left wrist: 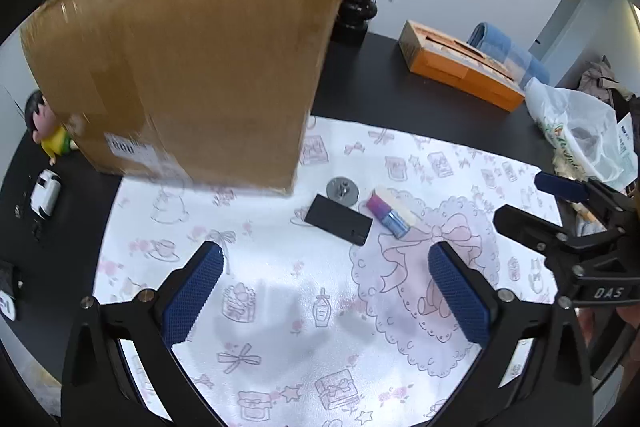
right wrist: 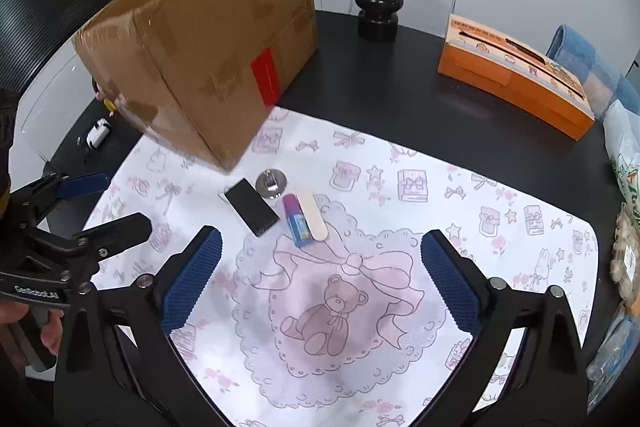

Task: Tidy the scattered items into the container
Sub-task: 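Move both tools back from the box toward the mat, then grasp the black phone with left tool while right tool grasps the pink-capped blue bottle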

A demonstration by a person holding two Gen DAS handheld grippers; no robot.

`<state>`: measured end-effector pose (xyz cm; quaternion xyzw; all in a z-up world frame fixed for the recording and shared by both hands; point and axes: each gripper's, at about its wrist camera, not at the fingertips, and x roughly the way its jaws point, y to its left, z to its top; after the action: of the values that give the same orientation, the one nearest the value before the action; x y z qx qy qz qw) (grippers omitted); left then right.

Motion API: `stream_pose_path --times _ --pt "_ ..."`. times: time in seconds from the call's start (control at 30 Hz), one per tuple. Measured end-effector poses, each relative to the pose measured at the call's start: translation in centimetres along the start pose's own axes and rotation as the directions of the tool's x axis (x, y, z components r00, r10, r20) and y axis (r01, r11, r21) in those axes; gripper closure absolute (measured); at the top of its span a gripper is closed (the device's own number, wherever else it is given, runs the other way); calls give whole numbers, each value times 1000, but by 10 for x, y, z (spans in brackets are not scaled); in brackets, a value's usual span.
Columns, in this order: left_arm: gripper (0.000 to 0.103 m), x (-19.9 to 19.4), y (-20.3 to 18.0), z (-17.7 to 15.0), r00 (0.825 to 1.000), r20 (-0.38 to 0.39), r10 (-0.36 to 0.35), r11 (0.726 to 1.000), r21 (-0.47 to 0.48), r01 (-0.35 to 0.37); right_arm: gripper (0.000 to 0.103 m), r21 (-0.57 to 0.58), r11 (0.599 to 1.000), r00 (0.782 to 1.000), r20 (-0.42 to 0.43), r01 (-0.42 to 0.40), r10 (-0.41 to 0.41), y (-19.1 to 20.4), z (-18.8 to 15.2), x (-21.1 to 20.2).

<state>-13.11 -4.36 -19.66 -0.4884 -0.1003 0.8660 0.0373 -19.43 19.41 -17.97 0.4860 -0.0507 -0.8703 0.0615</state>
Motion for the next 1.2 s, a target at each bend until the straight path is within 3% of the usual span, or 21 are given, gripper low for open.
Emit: stream_pose_path --times 0.1,0.2,0.5,0.77,0.87,0.97,1.2 --pt "1 22 1 -9 999 -31 18 1000 -6 -19 17 -3 1000 999 -37 -13 13 -2 -9 17" --pt "3 40 1 -16 999 -47 10 1000 -11 -10 22 -13 1000 998 -67 -23 23 -2 -16 33" --pt "19 77 0 -21 996 -92 11 1000 -11 -12 28 -19 998 990 -128 -60 57 0 -17 79" --pt "20 83 7 -20 994 -109 11 1000 -22 -14 29 -103 994 984 -177 -43 24 11 -10 112" --pt "20 84 8 -18 993 -116 8 1000 -23 -11 39 -138 990 982 -188 -32 5 18 -9 122" --pt "20 85 10 -18 993 -122 6 999 -31 -9 65 -147 989 981 -195 -35 6 20 -12 122" --pt "20 88 14 -18 991 -130 -13 999 -41 8 68 -149 988 979 -205 -44 12 21 -27 115"
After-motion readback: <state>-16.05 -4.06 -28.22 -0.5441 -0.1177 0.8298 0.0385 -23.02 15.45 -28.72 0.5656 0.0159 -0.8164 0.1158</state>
